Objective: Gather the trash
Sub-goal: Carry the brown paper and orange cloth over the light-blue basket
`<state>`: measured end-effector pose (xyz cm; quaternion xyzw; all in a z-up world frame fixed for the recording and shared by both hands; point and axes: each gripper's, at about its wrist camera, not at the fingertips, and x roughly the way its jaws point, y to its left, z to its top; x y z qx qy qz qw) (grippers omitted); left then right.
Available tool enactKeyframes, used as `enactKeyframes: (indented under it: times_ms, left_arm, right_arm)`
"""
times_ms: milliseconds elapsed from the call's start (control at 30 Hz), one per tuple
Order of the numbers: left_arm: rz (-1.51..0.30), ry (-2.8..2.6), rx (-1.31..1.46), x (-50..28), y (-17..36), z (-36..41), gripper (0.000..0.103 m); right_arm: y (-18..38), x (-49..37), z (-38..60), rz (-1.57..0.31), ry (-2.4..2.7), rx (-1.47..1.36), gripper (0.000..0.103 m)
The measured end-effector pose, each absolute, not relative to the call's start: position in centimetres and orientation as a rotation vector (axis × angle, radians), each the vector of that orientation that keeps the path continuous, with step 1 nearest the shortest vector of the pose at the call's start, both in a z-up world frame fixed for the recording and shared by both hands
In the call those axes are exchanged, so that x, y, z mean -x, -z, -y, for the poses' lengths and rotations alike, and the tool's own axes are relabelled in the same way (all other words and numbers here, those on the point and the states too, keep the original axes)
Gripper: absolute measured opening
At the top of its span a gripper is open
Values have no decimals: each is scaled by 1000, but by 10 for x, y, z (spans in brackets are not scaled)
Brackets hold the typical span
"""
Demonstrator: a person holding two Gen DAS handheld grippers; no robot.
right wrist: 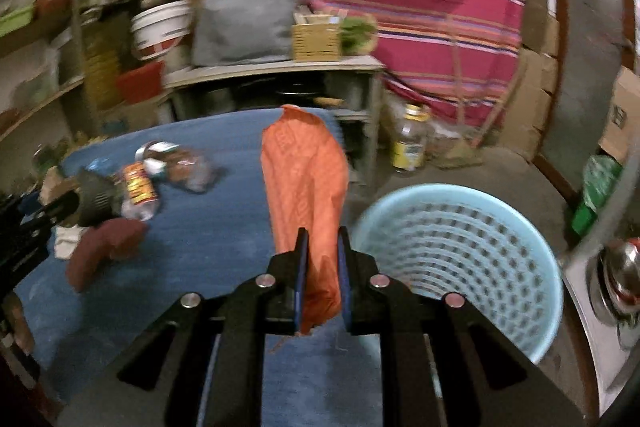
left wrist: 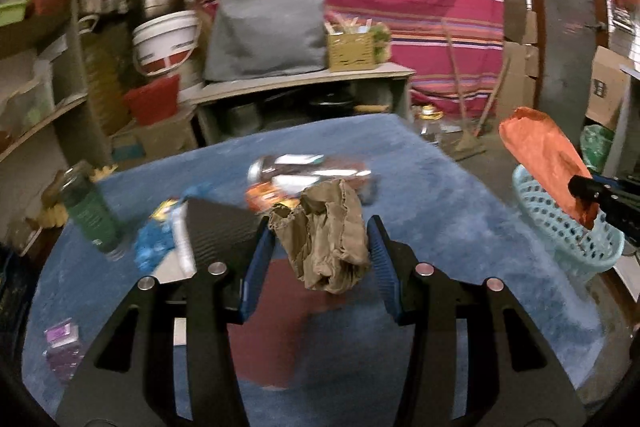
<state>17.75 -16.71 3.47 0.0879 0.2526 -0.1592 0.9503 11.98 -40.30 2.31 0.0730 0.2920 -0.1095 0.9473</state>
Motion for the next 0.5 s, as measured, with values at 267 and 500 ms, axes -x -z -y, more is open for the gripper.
enactKeyframes:
  times_ms: [267,500]
  left_arm:
    - [-531,460,-174,-168,-32,255,47]
    - [-535,568,-209,-154,-27,334,47]
  right_arm:
    - [-15,-97,480,-612,370,-184,14]
    - [-1,-80,523,-648,419,-194,14]
